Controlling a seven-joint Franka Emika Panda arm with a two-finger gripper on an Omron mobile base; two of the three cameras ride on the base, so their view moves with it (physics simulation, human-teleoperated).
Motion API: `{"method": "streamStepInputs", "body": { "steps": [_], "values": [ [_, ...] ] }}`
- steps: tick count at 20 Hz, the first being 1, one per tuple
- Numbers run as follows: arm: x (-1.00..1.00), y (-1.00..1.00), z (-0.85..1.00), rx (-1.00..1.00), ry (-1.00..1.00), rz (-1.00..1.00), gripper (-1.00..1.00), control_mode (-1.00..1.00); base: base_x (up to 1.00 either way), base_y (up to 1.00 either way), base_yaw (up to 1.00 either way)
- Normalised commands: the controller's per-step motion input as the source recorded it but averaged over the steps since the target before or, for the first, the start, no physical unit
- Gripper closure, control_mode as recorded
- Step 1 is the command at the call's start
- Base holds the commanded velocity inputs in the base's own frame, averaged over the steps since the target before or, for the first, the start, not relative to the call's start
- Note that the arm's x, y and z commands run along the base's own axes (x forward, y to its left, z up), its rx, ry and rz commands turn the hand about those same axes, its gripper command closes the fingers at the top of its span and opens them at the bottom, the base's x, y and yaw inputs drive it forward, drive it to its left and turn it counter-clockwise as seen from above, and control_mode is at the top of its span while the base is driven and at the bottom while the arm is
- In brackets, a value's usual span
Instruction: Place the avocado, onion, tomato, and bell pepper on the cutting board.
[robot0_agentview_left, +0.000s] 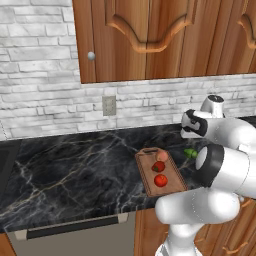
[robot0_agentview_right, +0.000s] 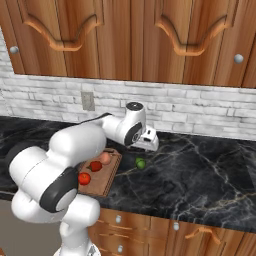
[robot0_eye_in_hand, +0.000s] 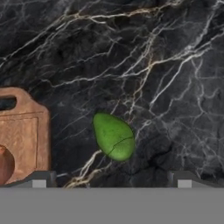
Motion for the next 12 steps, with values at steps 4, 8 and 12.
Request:
{"method": "streamStepInputs", "body": {
  "steps": [4,8,12],
  "values": [
    [0.01,0.00,-0.30,0.00,0.01,0.00,-1.00,-1.00,0.00,0.00,0.00],
    [0.01,0.00,-0.30,0.00,0.04,0.00,-1.00,-1.00,0.00,0.00,0.00],
    [0.03,0.00,-0.23,0.00,0.02,0.00,-1.00,-1.00,0.00,0.00,0.00]
  ]
}}
